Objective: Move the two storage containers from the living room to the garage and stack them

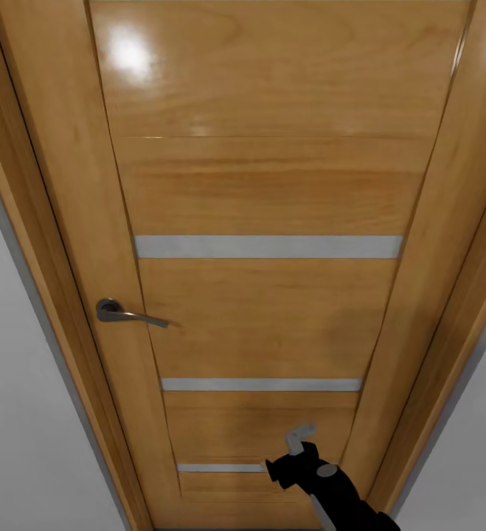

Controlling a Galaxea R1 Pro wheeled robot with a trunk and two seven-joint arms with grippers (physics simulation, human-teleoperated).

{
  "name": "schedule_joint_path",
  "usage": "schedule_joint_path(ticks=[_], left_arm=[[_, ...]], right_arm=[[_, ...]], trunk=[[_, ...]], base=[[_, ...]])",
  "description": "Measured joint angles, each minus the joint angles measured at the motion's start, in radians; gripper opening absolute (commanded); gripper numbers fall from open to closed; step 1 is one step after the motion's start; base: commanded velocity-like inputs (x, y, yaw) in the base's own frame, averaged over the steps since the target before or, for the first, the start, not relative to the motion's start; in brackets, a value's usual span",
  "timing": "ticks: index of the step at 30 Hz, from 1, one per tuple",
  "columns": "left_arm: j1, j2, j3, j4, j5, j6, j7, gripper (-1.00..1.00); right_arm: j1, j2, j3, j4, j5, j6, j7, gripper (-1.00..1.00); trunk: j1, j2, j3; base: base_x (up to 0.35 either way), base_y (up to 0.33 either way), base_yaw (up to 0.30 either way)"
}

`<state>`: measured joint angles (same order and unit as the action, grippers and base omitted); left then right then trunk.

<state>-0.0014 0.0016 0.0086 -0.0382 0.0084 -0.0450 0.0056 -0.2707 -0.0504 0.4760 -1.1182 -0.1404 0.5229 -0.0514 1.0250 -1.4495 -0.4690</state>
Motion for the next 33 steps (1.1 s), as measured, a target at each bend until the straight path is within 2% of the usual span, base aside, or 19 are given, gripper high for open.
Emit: schedule_joint_path(ticks=[6,12,18,33], left_arm=[[0.000,0.000,0.000,0.000,0.000,0.000,0.000,1.00],[0.000,0.000,0.000,0.000,0.000,0.000,0.000,1.00],[0.000,0.000,0.000,0.000,0.000,0.000,0.000,1.00],[0.000,0.000,0.000,0.000,0.000,0.000,0.000,1.00]], right_arm=[[0.000,-0.001,-0.001,-0.087,0.002,0.051,-0.013,1.00],[0.000,0.006,-0.002,-0.242,0.003,0.154,-0.026,1.00],[0.000,0.011,0.000,-0.338,0.005,0.226,-0.053,1.00],[0.000,0.016,0.005,-0.408,0.006,0.246,-0.140,1.00]], trunk=[[0.000,0.000,0.000],[0.000,0.000,0.000],[0.000,0.000,0.000],[0.000,0.000,0.000]], base=[[0.000,0.000,0.000],[0.000,0.000,0.000],[0.000,0.000,0.000],[0.000,0.000,0.000]])
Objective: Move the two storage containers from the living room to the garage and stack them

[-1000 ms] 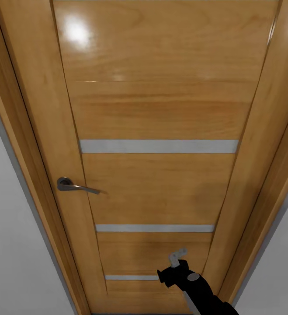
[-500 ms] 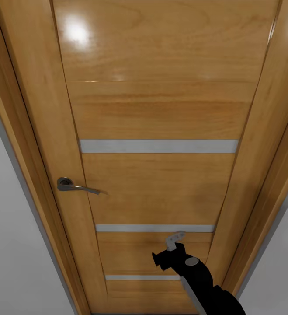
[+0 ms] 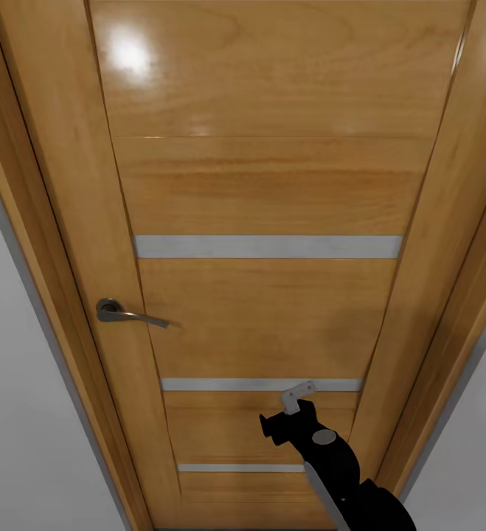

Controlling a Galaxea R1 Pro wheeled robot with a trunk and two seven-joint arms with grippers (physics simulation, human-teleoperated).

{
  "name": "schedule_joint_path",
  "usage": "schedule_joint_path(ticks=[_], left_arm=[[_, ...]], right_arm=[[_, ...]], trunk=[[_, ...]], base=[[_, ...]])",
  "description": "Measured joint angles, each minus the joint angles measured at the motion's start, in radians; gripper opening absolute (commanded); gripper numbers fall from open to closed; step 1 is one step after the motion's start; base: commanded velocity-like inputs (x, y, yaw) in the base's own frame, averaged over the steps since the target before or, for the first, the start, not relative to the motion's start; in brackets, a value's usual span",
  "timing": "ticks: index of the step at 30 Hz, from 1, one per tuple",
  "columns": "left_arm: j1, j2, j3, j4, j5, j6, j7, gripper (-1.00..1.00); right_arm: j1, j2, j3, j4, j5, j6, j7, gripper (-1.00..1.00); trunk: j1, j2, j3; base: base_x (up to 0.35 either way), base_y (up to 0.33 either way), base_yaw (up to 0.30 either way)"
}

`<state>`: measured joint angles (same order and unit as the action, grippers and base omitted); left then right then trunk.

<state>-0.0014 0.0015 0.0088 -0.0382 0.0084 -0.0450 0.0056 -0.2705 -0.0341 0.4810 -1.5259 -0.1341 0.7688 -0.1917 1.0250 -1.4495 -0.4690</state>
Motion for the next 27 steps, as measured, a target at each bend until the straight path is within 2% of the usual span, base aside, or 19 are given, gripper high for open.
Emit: schedule_joint_path(ticks=[2,7,11,18,27], left_arm=[[0.000,0.000,0.000,0.000,0.000,0.000,0.000,1.00],[0.000,0.000,0.000,0.000,0.000,0.000,0.000,1.00],[0.000,0.000,0.000,0.000,0.000,0.000,0.000,1.00],[0.000,0.000,0.000,0.000,0.000,0.000,0.000,1.00],[0.000,0.000,0.000,0.000,0.000,0.000,0.000,1.00]], right_arm=[[0.000,0.007,0.001,-0.002,0.000,0.003,-0.021,1.00],[0.000,0.042,0.003,-0.002,0.005,0.014,-0.086,1.00],[-0.019,0.065,0.004,-0.001,0.048,0.021,-0.118,1.00],[-0.056,0.072,0.004,0.003,0.075,0.022,-0.129,1.00],[-0.095,0.074,0.003,0.023,0.061,0.020,-0.132,1.00]], trunk=[[0.000,0.000,0.000],[0.000,0.000,0.000],[0.000,0.000,0.000],[0.000,0.000,0.000],[0.000,0.000,0.000]], base=[[0.000,0.000,0.000],[0.000,0.000,0.000],[0.000,0.000,0.000],[0.000,0.000,0.000],[0.000,0.000,0.000]])
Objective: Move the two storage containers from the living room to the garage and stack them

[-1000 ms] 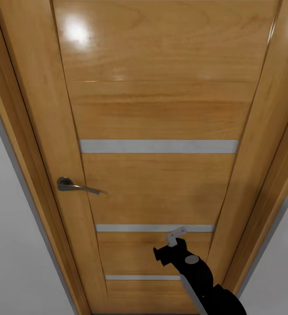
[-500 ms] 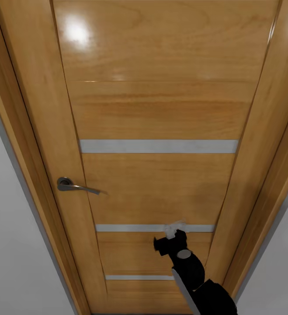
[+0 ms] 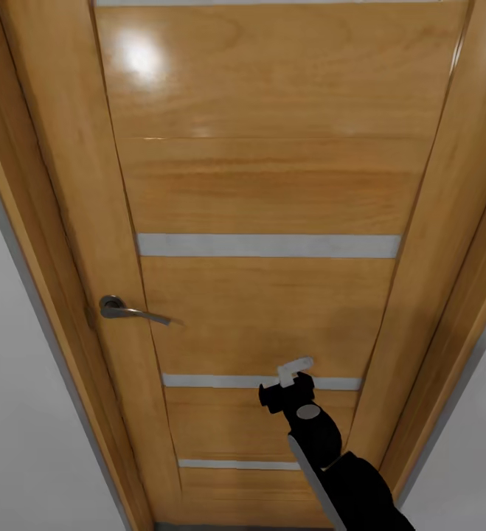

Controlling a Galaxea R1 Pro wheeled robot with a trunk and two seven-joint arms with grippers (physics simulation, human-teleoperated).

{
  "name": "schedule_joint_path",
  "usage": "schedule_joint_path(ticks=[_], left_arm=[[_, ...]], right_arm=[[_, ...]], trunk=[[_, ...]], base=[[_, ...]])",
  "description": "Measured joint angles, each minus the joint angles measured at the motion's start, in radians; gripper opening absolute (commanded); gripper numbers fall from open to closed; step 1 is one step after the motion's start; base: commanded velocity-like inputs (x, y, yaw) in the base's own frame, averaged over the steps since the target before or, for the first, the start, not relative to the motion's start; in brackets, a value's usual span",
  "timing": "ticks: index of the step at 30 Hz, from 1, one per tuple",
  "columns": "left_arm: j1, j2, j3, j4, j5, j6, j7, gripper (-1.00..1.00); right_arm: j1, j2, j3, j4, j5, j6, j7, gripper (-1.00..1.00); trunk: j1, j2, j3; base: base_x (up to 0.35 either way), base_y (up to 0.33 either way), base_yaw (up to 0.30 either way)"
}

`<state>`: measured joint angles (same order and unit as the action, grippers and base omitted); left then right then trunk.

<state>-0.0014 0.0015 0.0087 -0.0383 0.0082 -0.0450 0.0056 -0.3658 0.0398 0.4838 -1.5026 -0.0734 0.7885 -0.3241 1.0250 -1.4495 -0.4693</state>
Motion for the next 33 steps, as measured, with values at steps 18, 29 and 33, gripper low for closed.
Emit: schedule_joint_path(ticks=[18,29,33], left_arm=[[0.000,0.000,0.000,0.000,0.000,0.000,0.000,1.00],[0.000,0.000,0.000,0.000,0.000,0.000,0.000,1.00],[0.000,0.000,0.000,0.000,0.000,0.000,0.000,1.00]], right_arm=[[-0.090,0.043,0.001,0.167,0.014,-0.024,-0.003,1.00],[-0.090,0.084,0.032,0.147,0.024,-0.024,0.000,1.00],[-0.099,0.135,0.071,0.166,0.135,-0.024,-0.004,1.00]], trunk=[[0.000,0.000,0.000],[0.000,0.000,0.000],[0.000,0.000,0.000]], base=[[0.000,0.000,0.000],[0.000,0.000,0.000],[0.000,0.000,0.000]])
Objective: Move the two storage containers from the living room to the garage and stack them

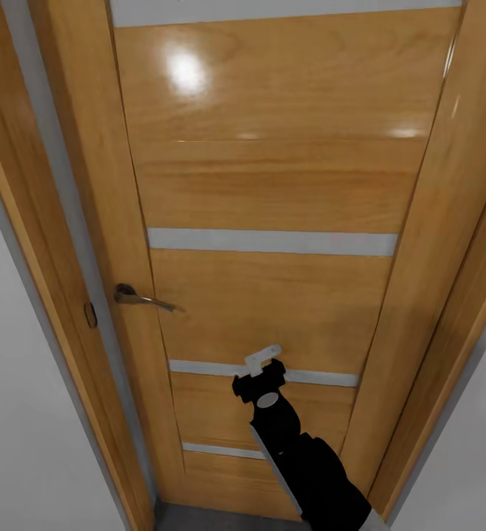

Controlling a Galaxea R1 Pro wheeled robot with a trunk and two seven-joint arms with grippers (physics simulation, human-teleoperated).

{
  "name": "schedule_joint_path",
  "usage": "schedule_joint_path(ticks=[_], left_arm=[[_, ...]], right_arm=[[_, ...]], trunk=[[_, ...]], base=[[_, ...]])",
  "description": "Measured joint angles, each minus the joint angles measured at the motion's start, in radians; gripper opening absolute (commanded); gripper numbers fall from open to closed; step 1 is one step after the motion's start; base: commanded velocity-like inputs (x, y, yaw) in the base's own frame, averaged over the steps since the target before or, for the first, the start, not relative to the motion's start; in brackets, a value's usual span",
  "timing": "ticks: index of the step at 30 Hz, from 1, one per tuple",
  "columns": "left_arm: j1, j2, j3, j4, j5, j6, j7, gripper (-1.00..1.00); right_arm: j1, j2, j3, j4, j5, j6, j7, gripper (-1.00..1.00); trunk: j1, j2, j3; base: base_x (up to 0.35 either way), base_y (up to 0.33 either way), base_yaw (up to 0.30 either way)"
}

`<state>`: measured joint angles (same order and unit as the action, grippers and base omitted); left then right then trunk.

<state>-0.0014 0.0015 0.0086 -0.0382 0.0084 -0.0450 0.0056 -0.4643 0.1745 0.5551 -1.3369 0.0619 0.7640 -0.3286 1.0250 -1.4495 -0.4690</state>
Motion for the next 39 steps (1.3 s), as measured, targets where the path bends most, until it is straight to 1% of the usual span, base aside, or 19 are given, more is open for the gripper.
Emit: schedule_joint_path(ticks=[5,11,14,15,17,23,32,37,39], left_arm=[[0.000,0.000,0.000,0.000,0.000,0.000,0.000,1.00],[0.000,0.000,0.000,0.000,0.000,0.000,0.000,1.00],[0.000,0.000,0.000,0.000,0.000,0.000,0.000,1.00],[0.000,0.000,0.000,0.000,0.000,0.000,0.000,1.00],[0.000,0.000,0.000,0.000,0.000,0.000,0.000,1.00],[0.000,0.000,0.000,0.000,0.000,0.000,0.000,1.00],[0.000,0.000,0.000,0.000,0.000,0.000,0.000,1.00],[0.000,0.000,0.000,0.000,0.000,0.000,0.000,1.00],[0.000,0.000,0.000,0.000,0.000,0.000,0.000,1.00]], right_arm=[[-0.039,0.000,0.001,0.025,0.005,0.000,0.002,1.00],[-0.115,0.000,0.000,0.142,-0.001,-0.004,0.002,1.00],[-0.143,0.000,0.000,0.184,-0.003,-0.011,0.001,1.00],[-0.169,0.000,0.004,0.227,-0.004,-0.016,0.003,1.00],[-0.183,0.000,0.000,0.258,-0.001,-0.019,0.000,1.00],[-0.188,0.000,0.000,0.264,0.004,-0.025,-0.005,1.00],[-0.188,0.000,0.006,0.227,0.011,-0.023,-0.012,1.00],[-0.188,0.000,0.008,0.205,0.011,-0.017,-0.038,1.00],[-0.188,0.000,0.017,0.201,0.011,-0.016,-0.053,1.00]], trunk=[[0.000,0.000,0.000],[0.000,0.000,0.000],[0.000,0.000,0.000],[0.000,0.000,0.000],[0.000,0.000,0.000],[0.000,0.000,0.000],[0.000,0.000,0.000],[0.000,0.000,0.000],[0.000,0.000,0.000]], base=[[0.000,0.000,0.000],[0.000,0.000,0.000],[0.000,0.000,0.000],[0.000,0.000,0.000],[0.000,0.000,0.000],[0.000,0.000,0.000],[0.000,0.000,0.000],[0.000,0.000,0.000],[0.000,0.000,0.000]])
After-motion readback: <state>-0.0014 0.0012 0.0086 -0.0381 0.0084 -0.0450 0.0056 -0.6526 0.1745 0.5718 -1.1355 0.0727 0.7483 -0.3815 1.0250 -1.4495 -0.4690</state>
